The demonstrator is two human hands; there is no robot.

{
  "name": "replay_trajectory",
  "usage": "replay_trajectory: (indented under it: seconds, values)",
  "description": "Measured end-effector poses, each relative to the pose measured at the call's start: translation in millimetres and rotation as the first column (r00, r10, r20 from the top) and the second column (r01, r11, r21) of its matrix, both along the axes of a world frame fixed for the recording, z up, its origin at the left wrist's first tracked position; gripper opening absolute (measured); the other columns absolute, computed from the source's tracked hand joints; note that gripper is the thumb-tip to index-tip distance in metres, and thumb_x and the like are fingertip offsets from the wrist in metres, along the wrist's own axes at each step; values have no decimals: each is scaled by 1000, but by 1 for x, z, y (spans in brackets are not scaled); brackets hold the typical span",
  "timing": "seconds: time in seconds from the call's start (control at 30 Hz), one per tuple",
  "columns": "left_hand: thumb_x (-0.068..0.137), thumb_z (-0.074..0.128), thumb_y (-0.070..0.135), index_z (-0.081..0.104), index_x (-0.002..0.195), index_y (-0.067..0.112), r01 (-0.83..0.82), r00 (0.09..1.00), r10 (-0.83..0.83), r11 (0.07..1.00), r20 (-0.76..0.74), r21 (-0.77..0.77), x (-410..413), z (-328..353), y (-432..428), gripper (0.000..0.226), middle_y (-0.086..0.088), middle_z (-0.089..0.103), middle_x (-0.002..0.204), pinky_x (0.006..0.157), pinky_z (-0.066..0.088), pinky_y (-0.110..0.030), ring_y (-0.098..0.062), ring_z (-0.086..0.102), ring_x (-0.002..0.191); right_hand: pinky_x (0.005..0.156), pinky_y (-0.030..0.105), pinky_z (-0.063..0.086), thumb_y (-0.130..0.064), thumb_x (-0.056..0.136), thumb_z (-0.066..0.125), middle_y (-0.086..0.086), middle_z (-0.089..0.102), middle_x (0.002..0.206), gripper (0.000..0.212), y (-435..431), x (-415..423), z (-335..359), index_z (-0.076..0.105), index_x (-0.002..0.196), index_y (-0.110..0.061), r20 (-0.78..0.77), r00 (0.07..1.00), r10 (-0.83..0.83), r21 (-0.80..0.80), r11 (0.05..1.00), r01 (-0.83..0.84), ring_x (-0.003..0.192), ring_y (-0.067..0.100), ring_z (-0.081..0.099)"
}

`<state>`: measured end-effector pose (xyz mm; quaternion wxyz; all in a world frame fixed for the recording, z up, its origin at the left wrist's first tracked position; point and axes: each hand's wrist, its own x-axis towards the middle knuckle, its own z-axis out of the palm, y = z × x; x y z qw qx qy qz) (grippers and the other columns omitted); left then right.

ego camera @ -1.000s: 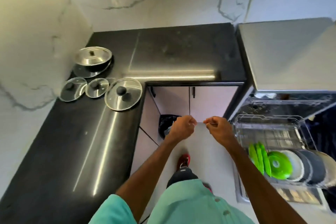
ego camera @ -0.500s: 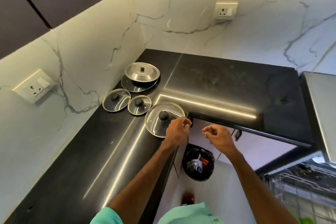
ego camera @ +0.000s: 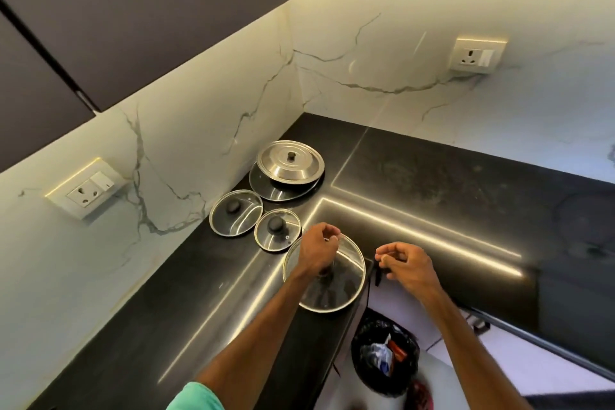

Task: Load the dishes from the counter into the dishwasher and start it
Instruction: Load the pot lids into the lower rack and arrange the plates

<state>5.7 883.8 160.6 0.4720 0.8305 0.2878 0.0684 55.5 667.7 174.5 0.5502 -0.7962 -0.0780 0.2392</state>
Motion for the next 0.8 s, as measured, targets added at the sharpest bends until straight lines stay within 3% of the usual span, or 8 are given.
replay_trajectory:
  seconds: [0.13,0.27,0.43,0.5,0.57,0.63,0.8]
  values:
    - [84,66,2,71,89,7,-259,961,277,888,-8,-380,32,-3,24,9,-10,73,81,62,55,-29,-19,66,68,68,32,57,-4,92,62,2,78,89,18,10,44,-3,74,93,-17,-73,997,34,33,999,-32,84,21,72]
    - [89,61,1,67,72,7,-389,895,442,719,-53,-576,62,-3,52,19,-5,58,64,45,41,-18,-12,52,54,75,39,59,-4,93,62,2,78,90,16,16,76,-2,73,95,-15,-109,992,56,35,998,-52,86,21,73]
    - [99,61,18,64,93,4,-492,829,548,624,-109,-607,104,-13,98,15,-12,66,96,60,50,-23,-17,62,73,80,40,61,-5,95,61,-3,78,89,17,29,100,1,74,97,-16,-130,989,66,15,998,-65,87,18,75]
    - [98,65,21,61,119,-2,-520,808,575,595,-127,-613,120,-16,121,31,-14,65,106,67,54,-23,-21,66,86,81,39,62,-7,96,61,-4,78,89,16,38,106,0,74,98,-17,-136,990,46,16,999,-44,87,16,75]
    - [95,69,23,50,132,-4,-539,793,588,557,-158,-632,135,-21,142,49,-13,63,103,76,52,-26,-22,62,89,81,39,62,-7,96,61,-4,78,90,16,47,107,-1,73,99,-17,-150,989,4,16,1000,-1,87,15,75]
    - [93,72,24,44,136,-3,-565,768,612,508,-189,-651,147,-27,159,58,-10,56,93,83,48,-31,-24,58,91,80,37,62,-7,97,61,-3,78,91,16,58,105,-3,73,101,-16,-174,985,-11,24,1000,15,87,16,75]
    - [90,75,28,45,135,5,-624,701,667,403,-252,-669,167,-47,181,58,-13,53,117,102,51,-36,-30,61,115,76,33,60,-7,97,60,-2,79,92,16,98,107,-8,74,101,-15,-239,971,-6,19,1000,11,89,19,75]
